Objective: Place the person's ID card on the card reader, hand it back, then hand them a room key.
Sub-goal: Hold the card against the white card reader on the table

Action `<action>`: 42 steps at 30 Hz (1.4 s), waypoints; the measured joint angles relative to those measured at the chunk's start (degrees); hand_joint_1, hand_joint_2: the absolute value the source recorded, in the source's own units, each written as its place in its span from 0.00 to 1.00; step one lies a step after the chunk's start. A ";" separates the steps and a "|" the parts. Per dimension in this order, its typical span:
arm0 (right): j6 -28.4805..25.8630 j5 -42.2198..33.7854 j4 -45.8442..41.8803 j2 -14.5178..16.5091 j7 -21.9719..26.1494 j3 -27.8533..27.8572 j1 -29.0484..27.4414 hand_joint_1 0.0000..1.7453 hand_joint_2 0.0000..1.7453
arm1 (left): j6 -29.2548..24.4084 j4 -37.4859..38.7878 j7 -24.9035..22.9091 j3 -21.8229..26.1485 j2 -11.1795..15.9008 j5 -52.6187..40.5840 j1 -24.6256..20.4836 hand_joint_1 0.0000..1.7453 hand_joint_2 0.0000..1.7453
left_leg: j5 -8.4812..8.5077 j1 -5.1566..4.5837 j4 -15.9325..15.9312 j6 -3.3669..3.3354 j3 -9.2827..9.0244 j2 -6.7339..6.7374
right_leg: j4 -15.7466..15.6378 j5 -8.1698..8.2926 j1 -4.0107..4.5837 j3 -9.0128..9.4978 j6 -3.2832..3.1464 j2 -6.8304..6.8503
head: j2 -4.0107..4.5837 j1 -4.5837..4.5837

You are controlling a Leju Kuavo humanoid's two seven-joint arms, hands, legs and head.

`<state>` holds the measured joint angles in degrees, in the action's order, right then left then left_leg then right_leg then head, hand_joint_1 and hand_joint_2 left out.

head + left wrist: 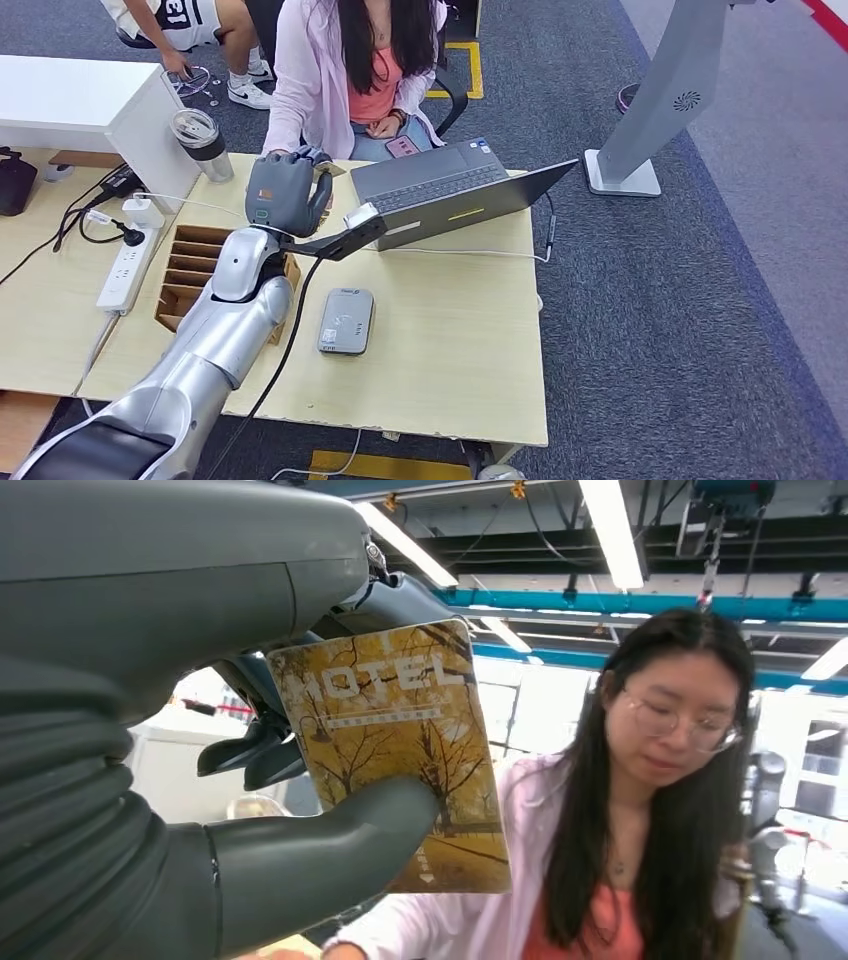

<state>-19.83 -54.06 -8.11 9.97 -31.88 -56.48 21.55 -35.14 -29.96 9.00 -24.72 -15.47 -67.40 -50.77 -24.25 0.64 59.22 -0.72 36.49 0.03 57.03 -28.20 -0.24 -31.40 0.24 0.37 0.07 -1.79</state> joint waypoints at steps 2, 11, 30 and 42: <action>-0.10 -0.74 0.01 -0.16 0.45 0.00 -0.12 0.00 1.00 | 0.04 -2.10 2.10 -0.04 0.03 1.77 2.17 1.00 1.00 | 0.00 0.00 0.00 0.00 0.00 0.00 | 0.00 0.00 0.00 0.00 0.00 0.00 | 0.00 0.00; -0.59 -3.13 0.22 -1.74 2.14 0.20 -1.13 0.00 1.00 | 1.30 -17.05 3.45 -4.88 2.97 6.91 14.10 1.00 1.00 | -0.03 0.00 -0.01 -0.02 0.06 0.00 | -0.02 -0.03 0.00 -0.03 0.02 0.02 | 0.00 0.00; -1.00 -4.94 0.42 -3.05 3.14 0.46 -1.58 0.00 1.00 | 5.70 -21.47 1.29 -11.33 6.40 6.04 21.19 1.00 1.00 | -0.02 0.00 -0.01 -0.02 0.06 0.00 | -0.01 -0.03 0.00 -0.05 0.02 0.02 | 0.00 -0.01; -0.48 -6.51 0.44 -3.40 3.27 0.55 -1.69 0.00 1.00 | 16.86 -19.47 -6.68 -14.82 6.63 1.01 20.83 1.00 1.00 | -0.02 0.00 -0.01 -0.02 0.06 0.00 | -0.02 -0.03 -0.01 -0.07 0.02 0.01 | 0.00 -0.01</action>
<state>-20.31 -60.56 -7.67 6.57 -28.61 -55.93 19.86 -18.28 -49.43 2.32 -39.54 -8.84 -66.38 -29.94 -24.27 0.64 59.21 -0.75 36.55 0.03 57.02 -28.22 -0.25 -31.46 0.26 0.38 0.07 -1.79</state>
